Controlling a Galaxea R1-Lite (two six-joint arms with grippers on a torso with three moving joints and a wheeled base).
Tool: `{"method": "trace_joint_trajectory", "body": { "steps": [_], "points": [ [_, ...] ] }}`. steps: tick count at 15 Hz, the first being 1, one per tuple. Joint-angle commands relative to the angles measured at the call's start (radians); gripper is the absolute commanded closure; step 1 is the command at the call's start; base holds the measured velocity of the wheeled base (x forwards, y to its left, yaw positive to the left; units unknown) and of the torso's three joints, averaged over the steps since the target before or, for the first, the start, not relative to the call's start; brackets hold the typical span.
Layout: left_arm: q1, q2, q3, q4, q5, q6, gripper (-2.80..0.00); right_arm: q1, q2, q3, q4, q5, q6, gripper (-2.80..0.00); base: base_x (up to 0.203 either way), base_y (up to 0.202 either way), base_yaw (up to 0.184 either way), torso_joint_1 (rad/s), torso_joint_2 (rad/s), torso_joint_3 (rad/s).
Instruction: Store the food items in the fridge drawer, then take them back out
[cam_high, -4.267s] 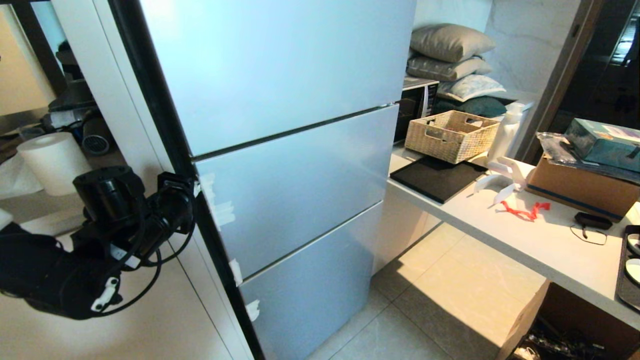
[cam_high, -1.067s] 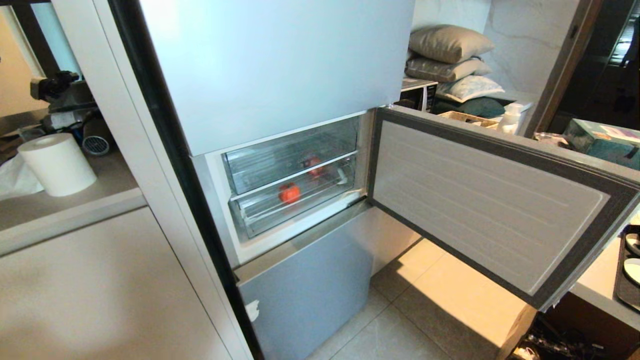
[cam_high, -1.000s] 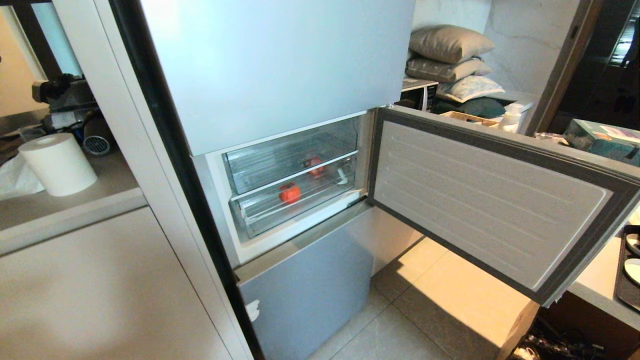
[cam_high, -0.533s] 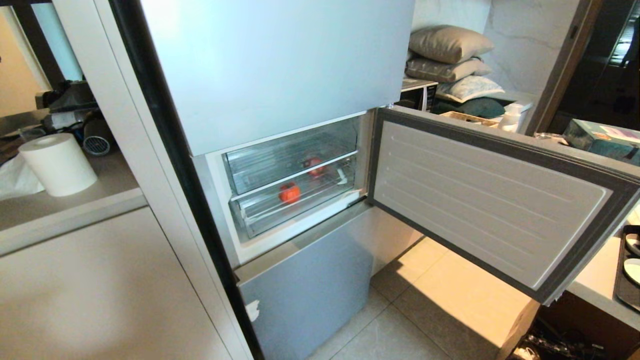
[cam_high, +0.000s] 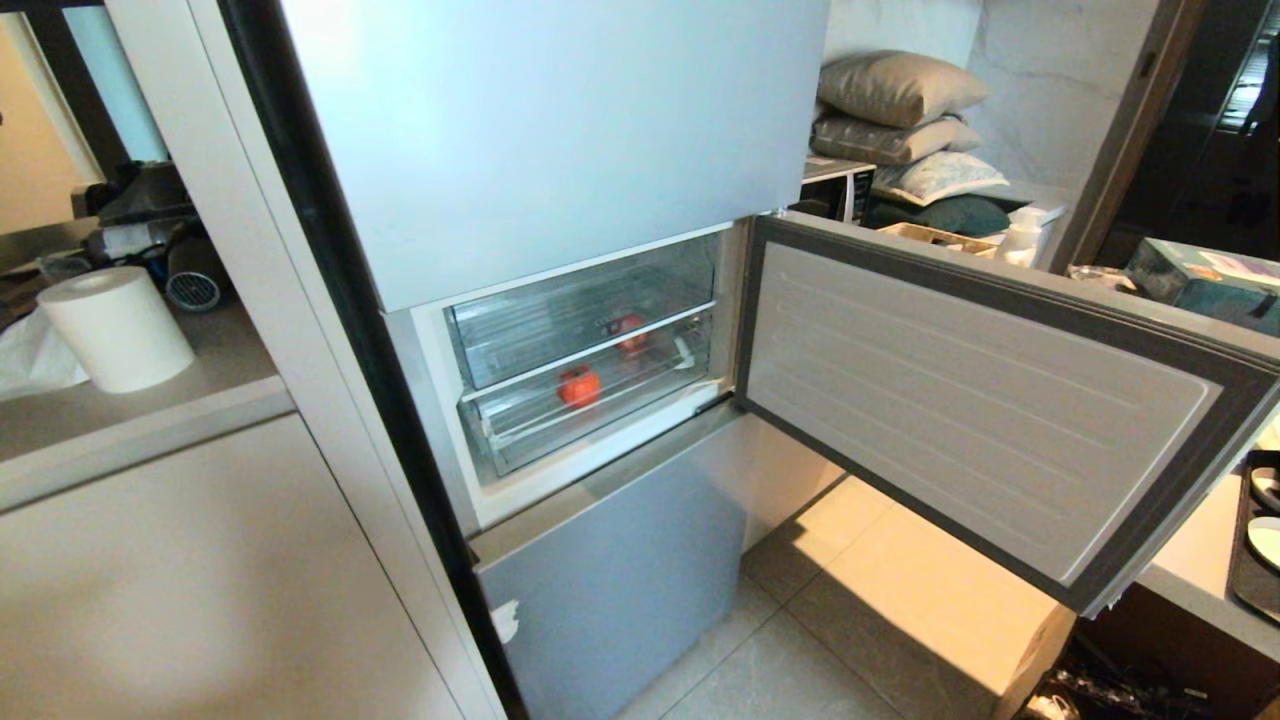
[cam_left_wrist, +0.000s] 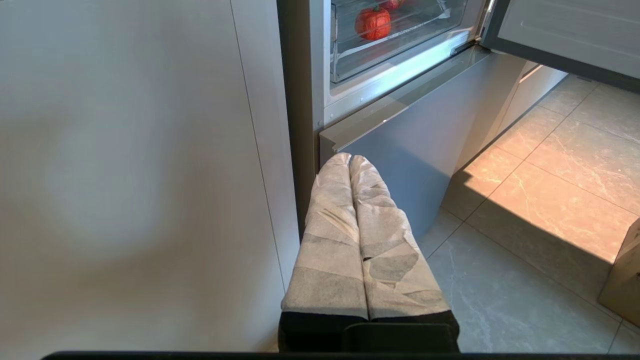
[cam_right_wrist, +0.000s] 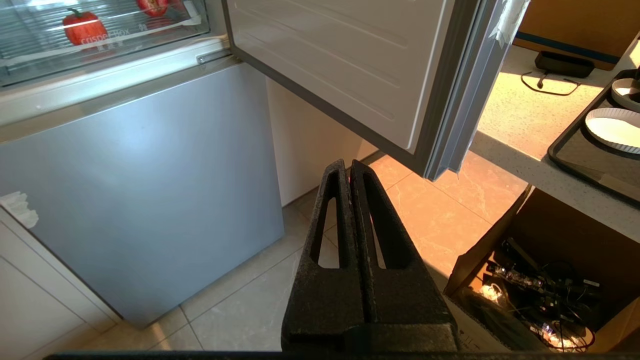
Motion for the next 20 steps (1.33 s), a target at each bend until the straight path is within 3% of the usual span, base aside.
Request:
{"method": "trace_joint_trajectory", "body": {
  "steps": [1,10,20],
  "points": [
    [0.0,0.002,0.0,0.002,0.0,0.001,0.0,0.0,0.0,0.0,0.0,-0.016,0.01,0.0,0.0,0.0,0.0,0.0,0.0,0.0],
    [0.0,0.002,0.0,0.002,0.0,-0.001,0.0,0.0,0.001,0.0,-0.001,-0.017,0.02,0.0,-0.001,0.0,0.01,0.0,0.0,0.0],
    [0.0,0.002,0.0,0.002,0.0,-0.001,0.0,0.0,0.0,0.0,-0.001,-0.017,0.02,0.0,0.0,-0.007,0.171,0.003,0.0,0.002]
  ]
}}
